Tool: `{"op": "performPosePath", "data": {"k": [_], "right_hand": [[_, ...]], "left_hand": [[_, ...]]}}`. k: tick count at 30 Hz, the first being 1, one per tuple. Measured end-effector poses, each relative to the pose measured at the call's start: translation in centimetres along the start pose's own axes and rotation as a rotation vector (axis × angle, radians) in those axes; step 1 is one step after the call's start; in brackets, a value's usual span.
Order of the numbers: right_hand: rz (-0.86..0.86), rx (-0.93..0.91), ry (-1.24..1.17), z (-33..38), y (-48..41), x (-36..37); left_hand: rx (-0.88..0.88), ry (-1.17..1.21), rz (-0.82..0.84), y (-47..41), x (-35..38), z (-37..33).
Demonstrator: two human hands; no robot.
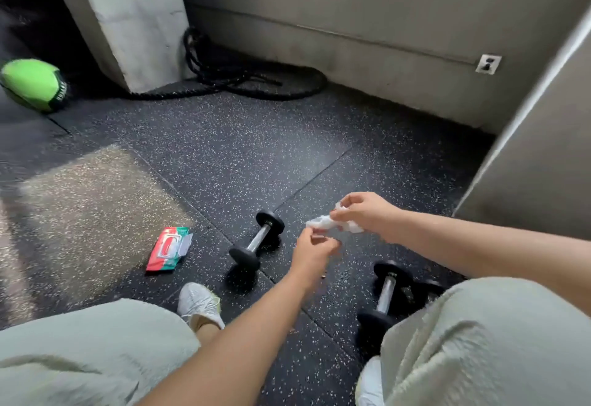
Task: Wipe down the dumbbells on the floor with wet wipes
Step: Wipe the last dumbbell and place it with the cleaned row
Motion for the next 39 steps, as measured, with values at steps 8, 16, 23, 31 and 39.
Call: {"op": "performPosePath", "data": {"k": [8,16,23,31,39], "right_hand": [[0.072,-0.092,-0.075,10.3,5.2,0.9],[0.188,-0.148,-0.508,15.2,8.3,6.6],[0.142,-0.269,-0.392,16.3,8.8,8.1],[0.099,-0.316,-0.301,17.0,7.5,7.6],[-0.059,-0.302,-0.383,16.3,5.4,8.9]], "left_hand": [[0.165,0.243,0.064,5.1,-5.0,-9.5],[0.201,0.324,-0.012,8.5,-12.1,-12.6],[0.2,0.406,-0.095,9.1,-14.0,-11.8],[0.186,0.527,-0.155,8.5,-15.0,-11.9],[0.102,0.772,-0.159,7.7,-13.5,-11.3]]}}
Point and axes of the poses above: each hand's wrist, its own y-axis away from the middle knuckle, its own x-axis out of the palm, z = x × y, the point moved 4 cm from there along -y, towards the middle knuckle, and after that the axes turned 11 degrees about y, right-handed, at the moved point
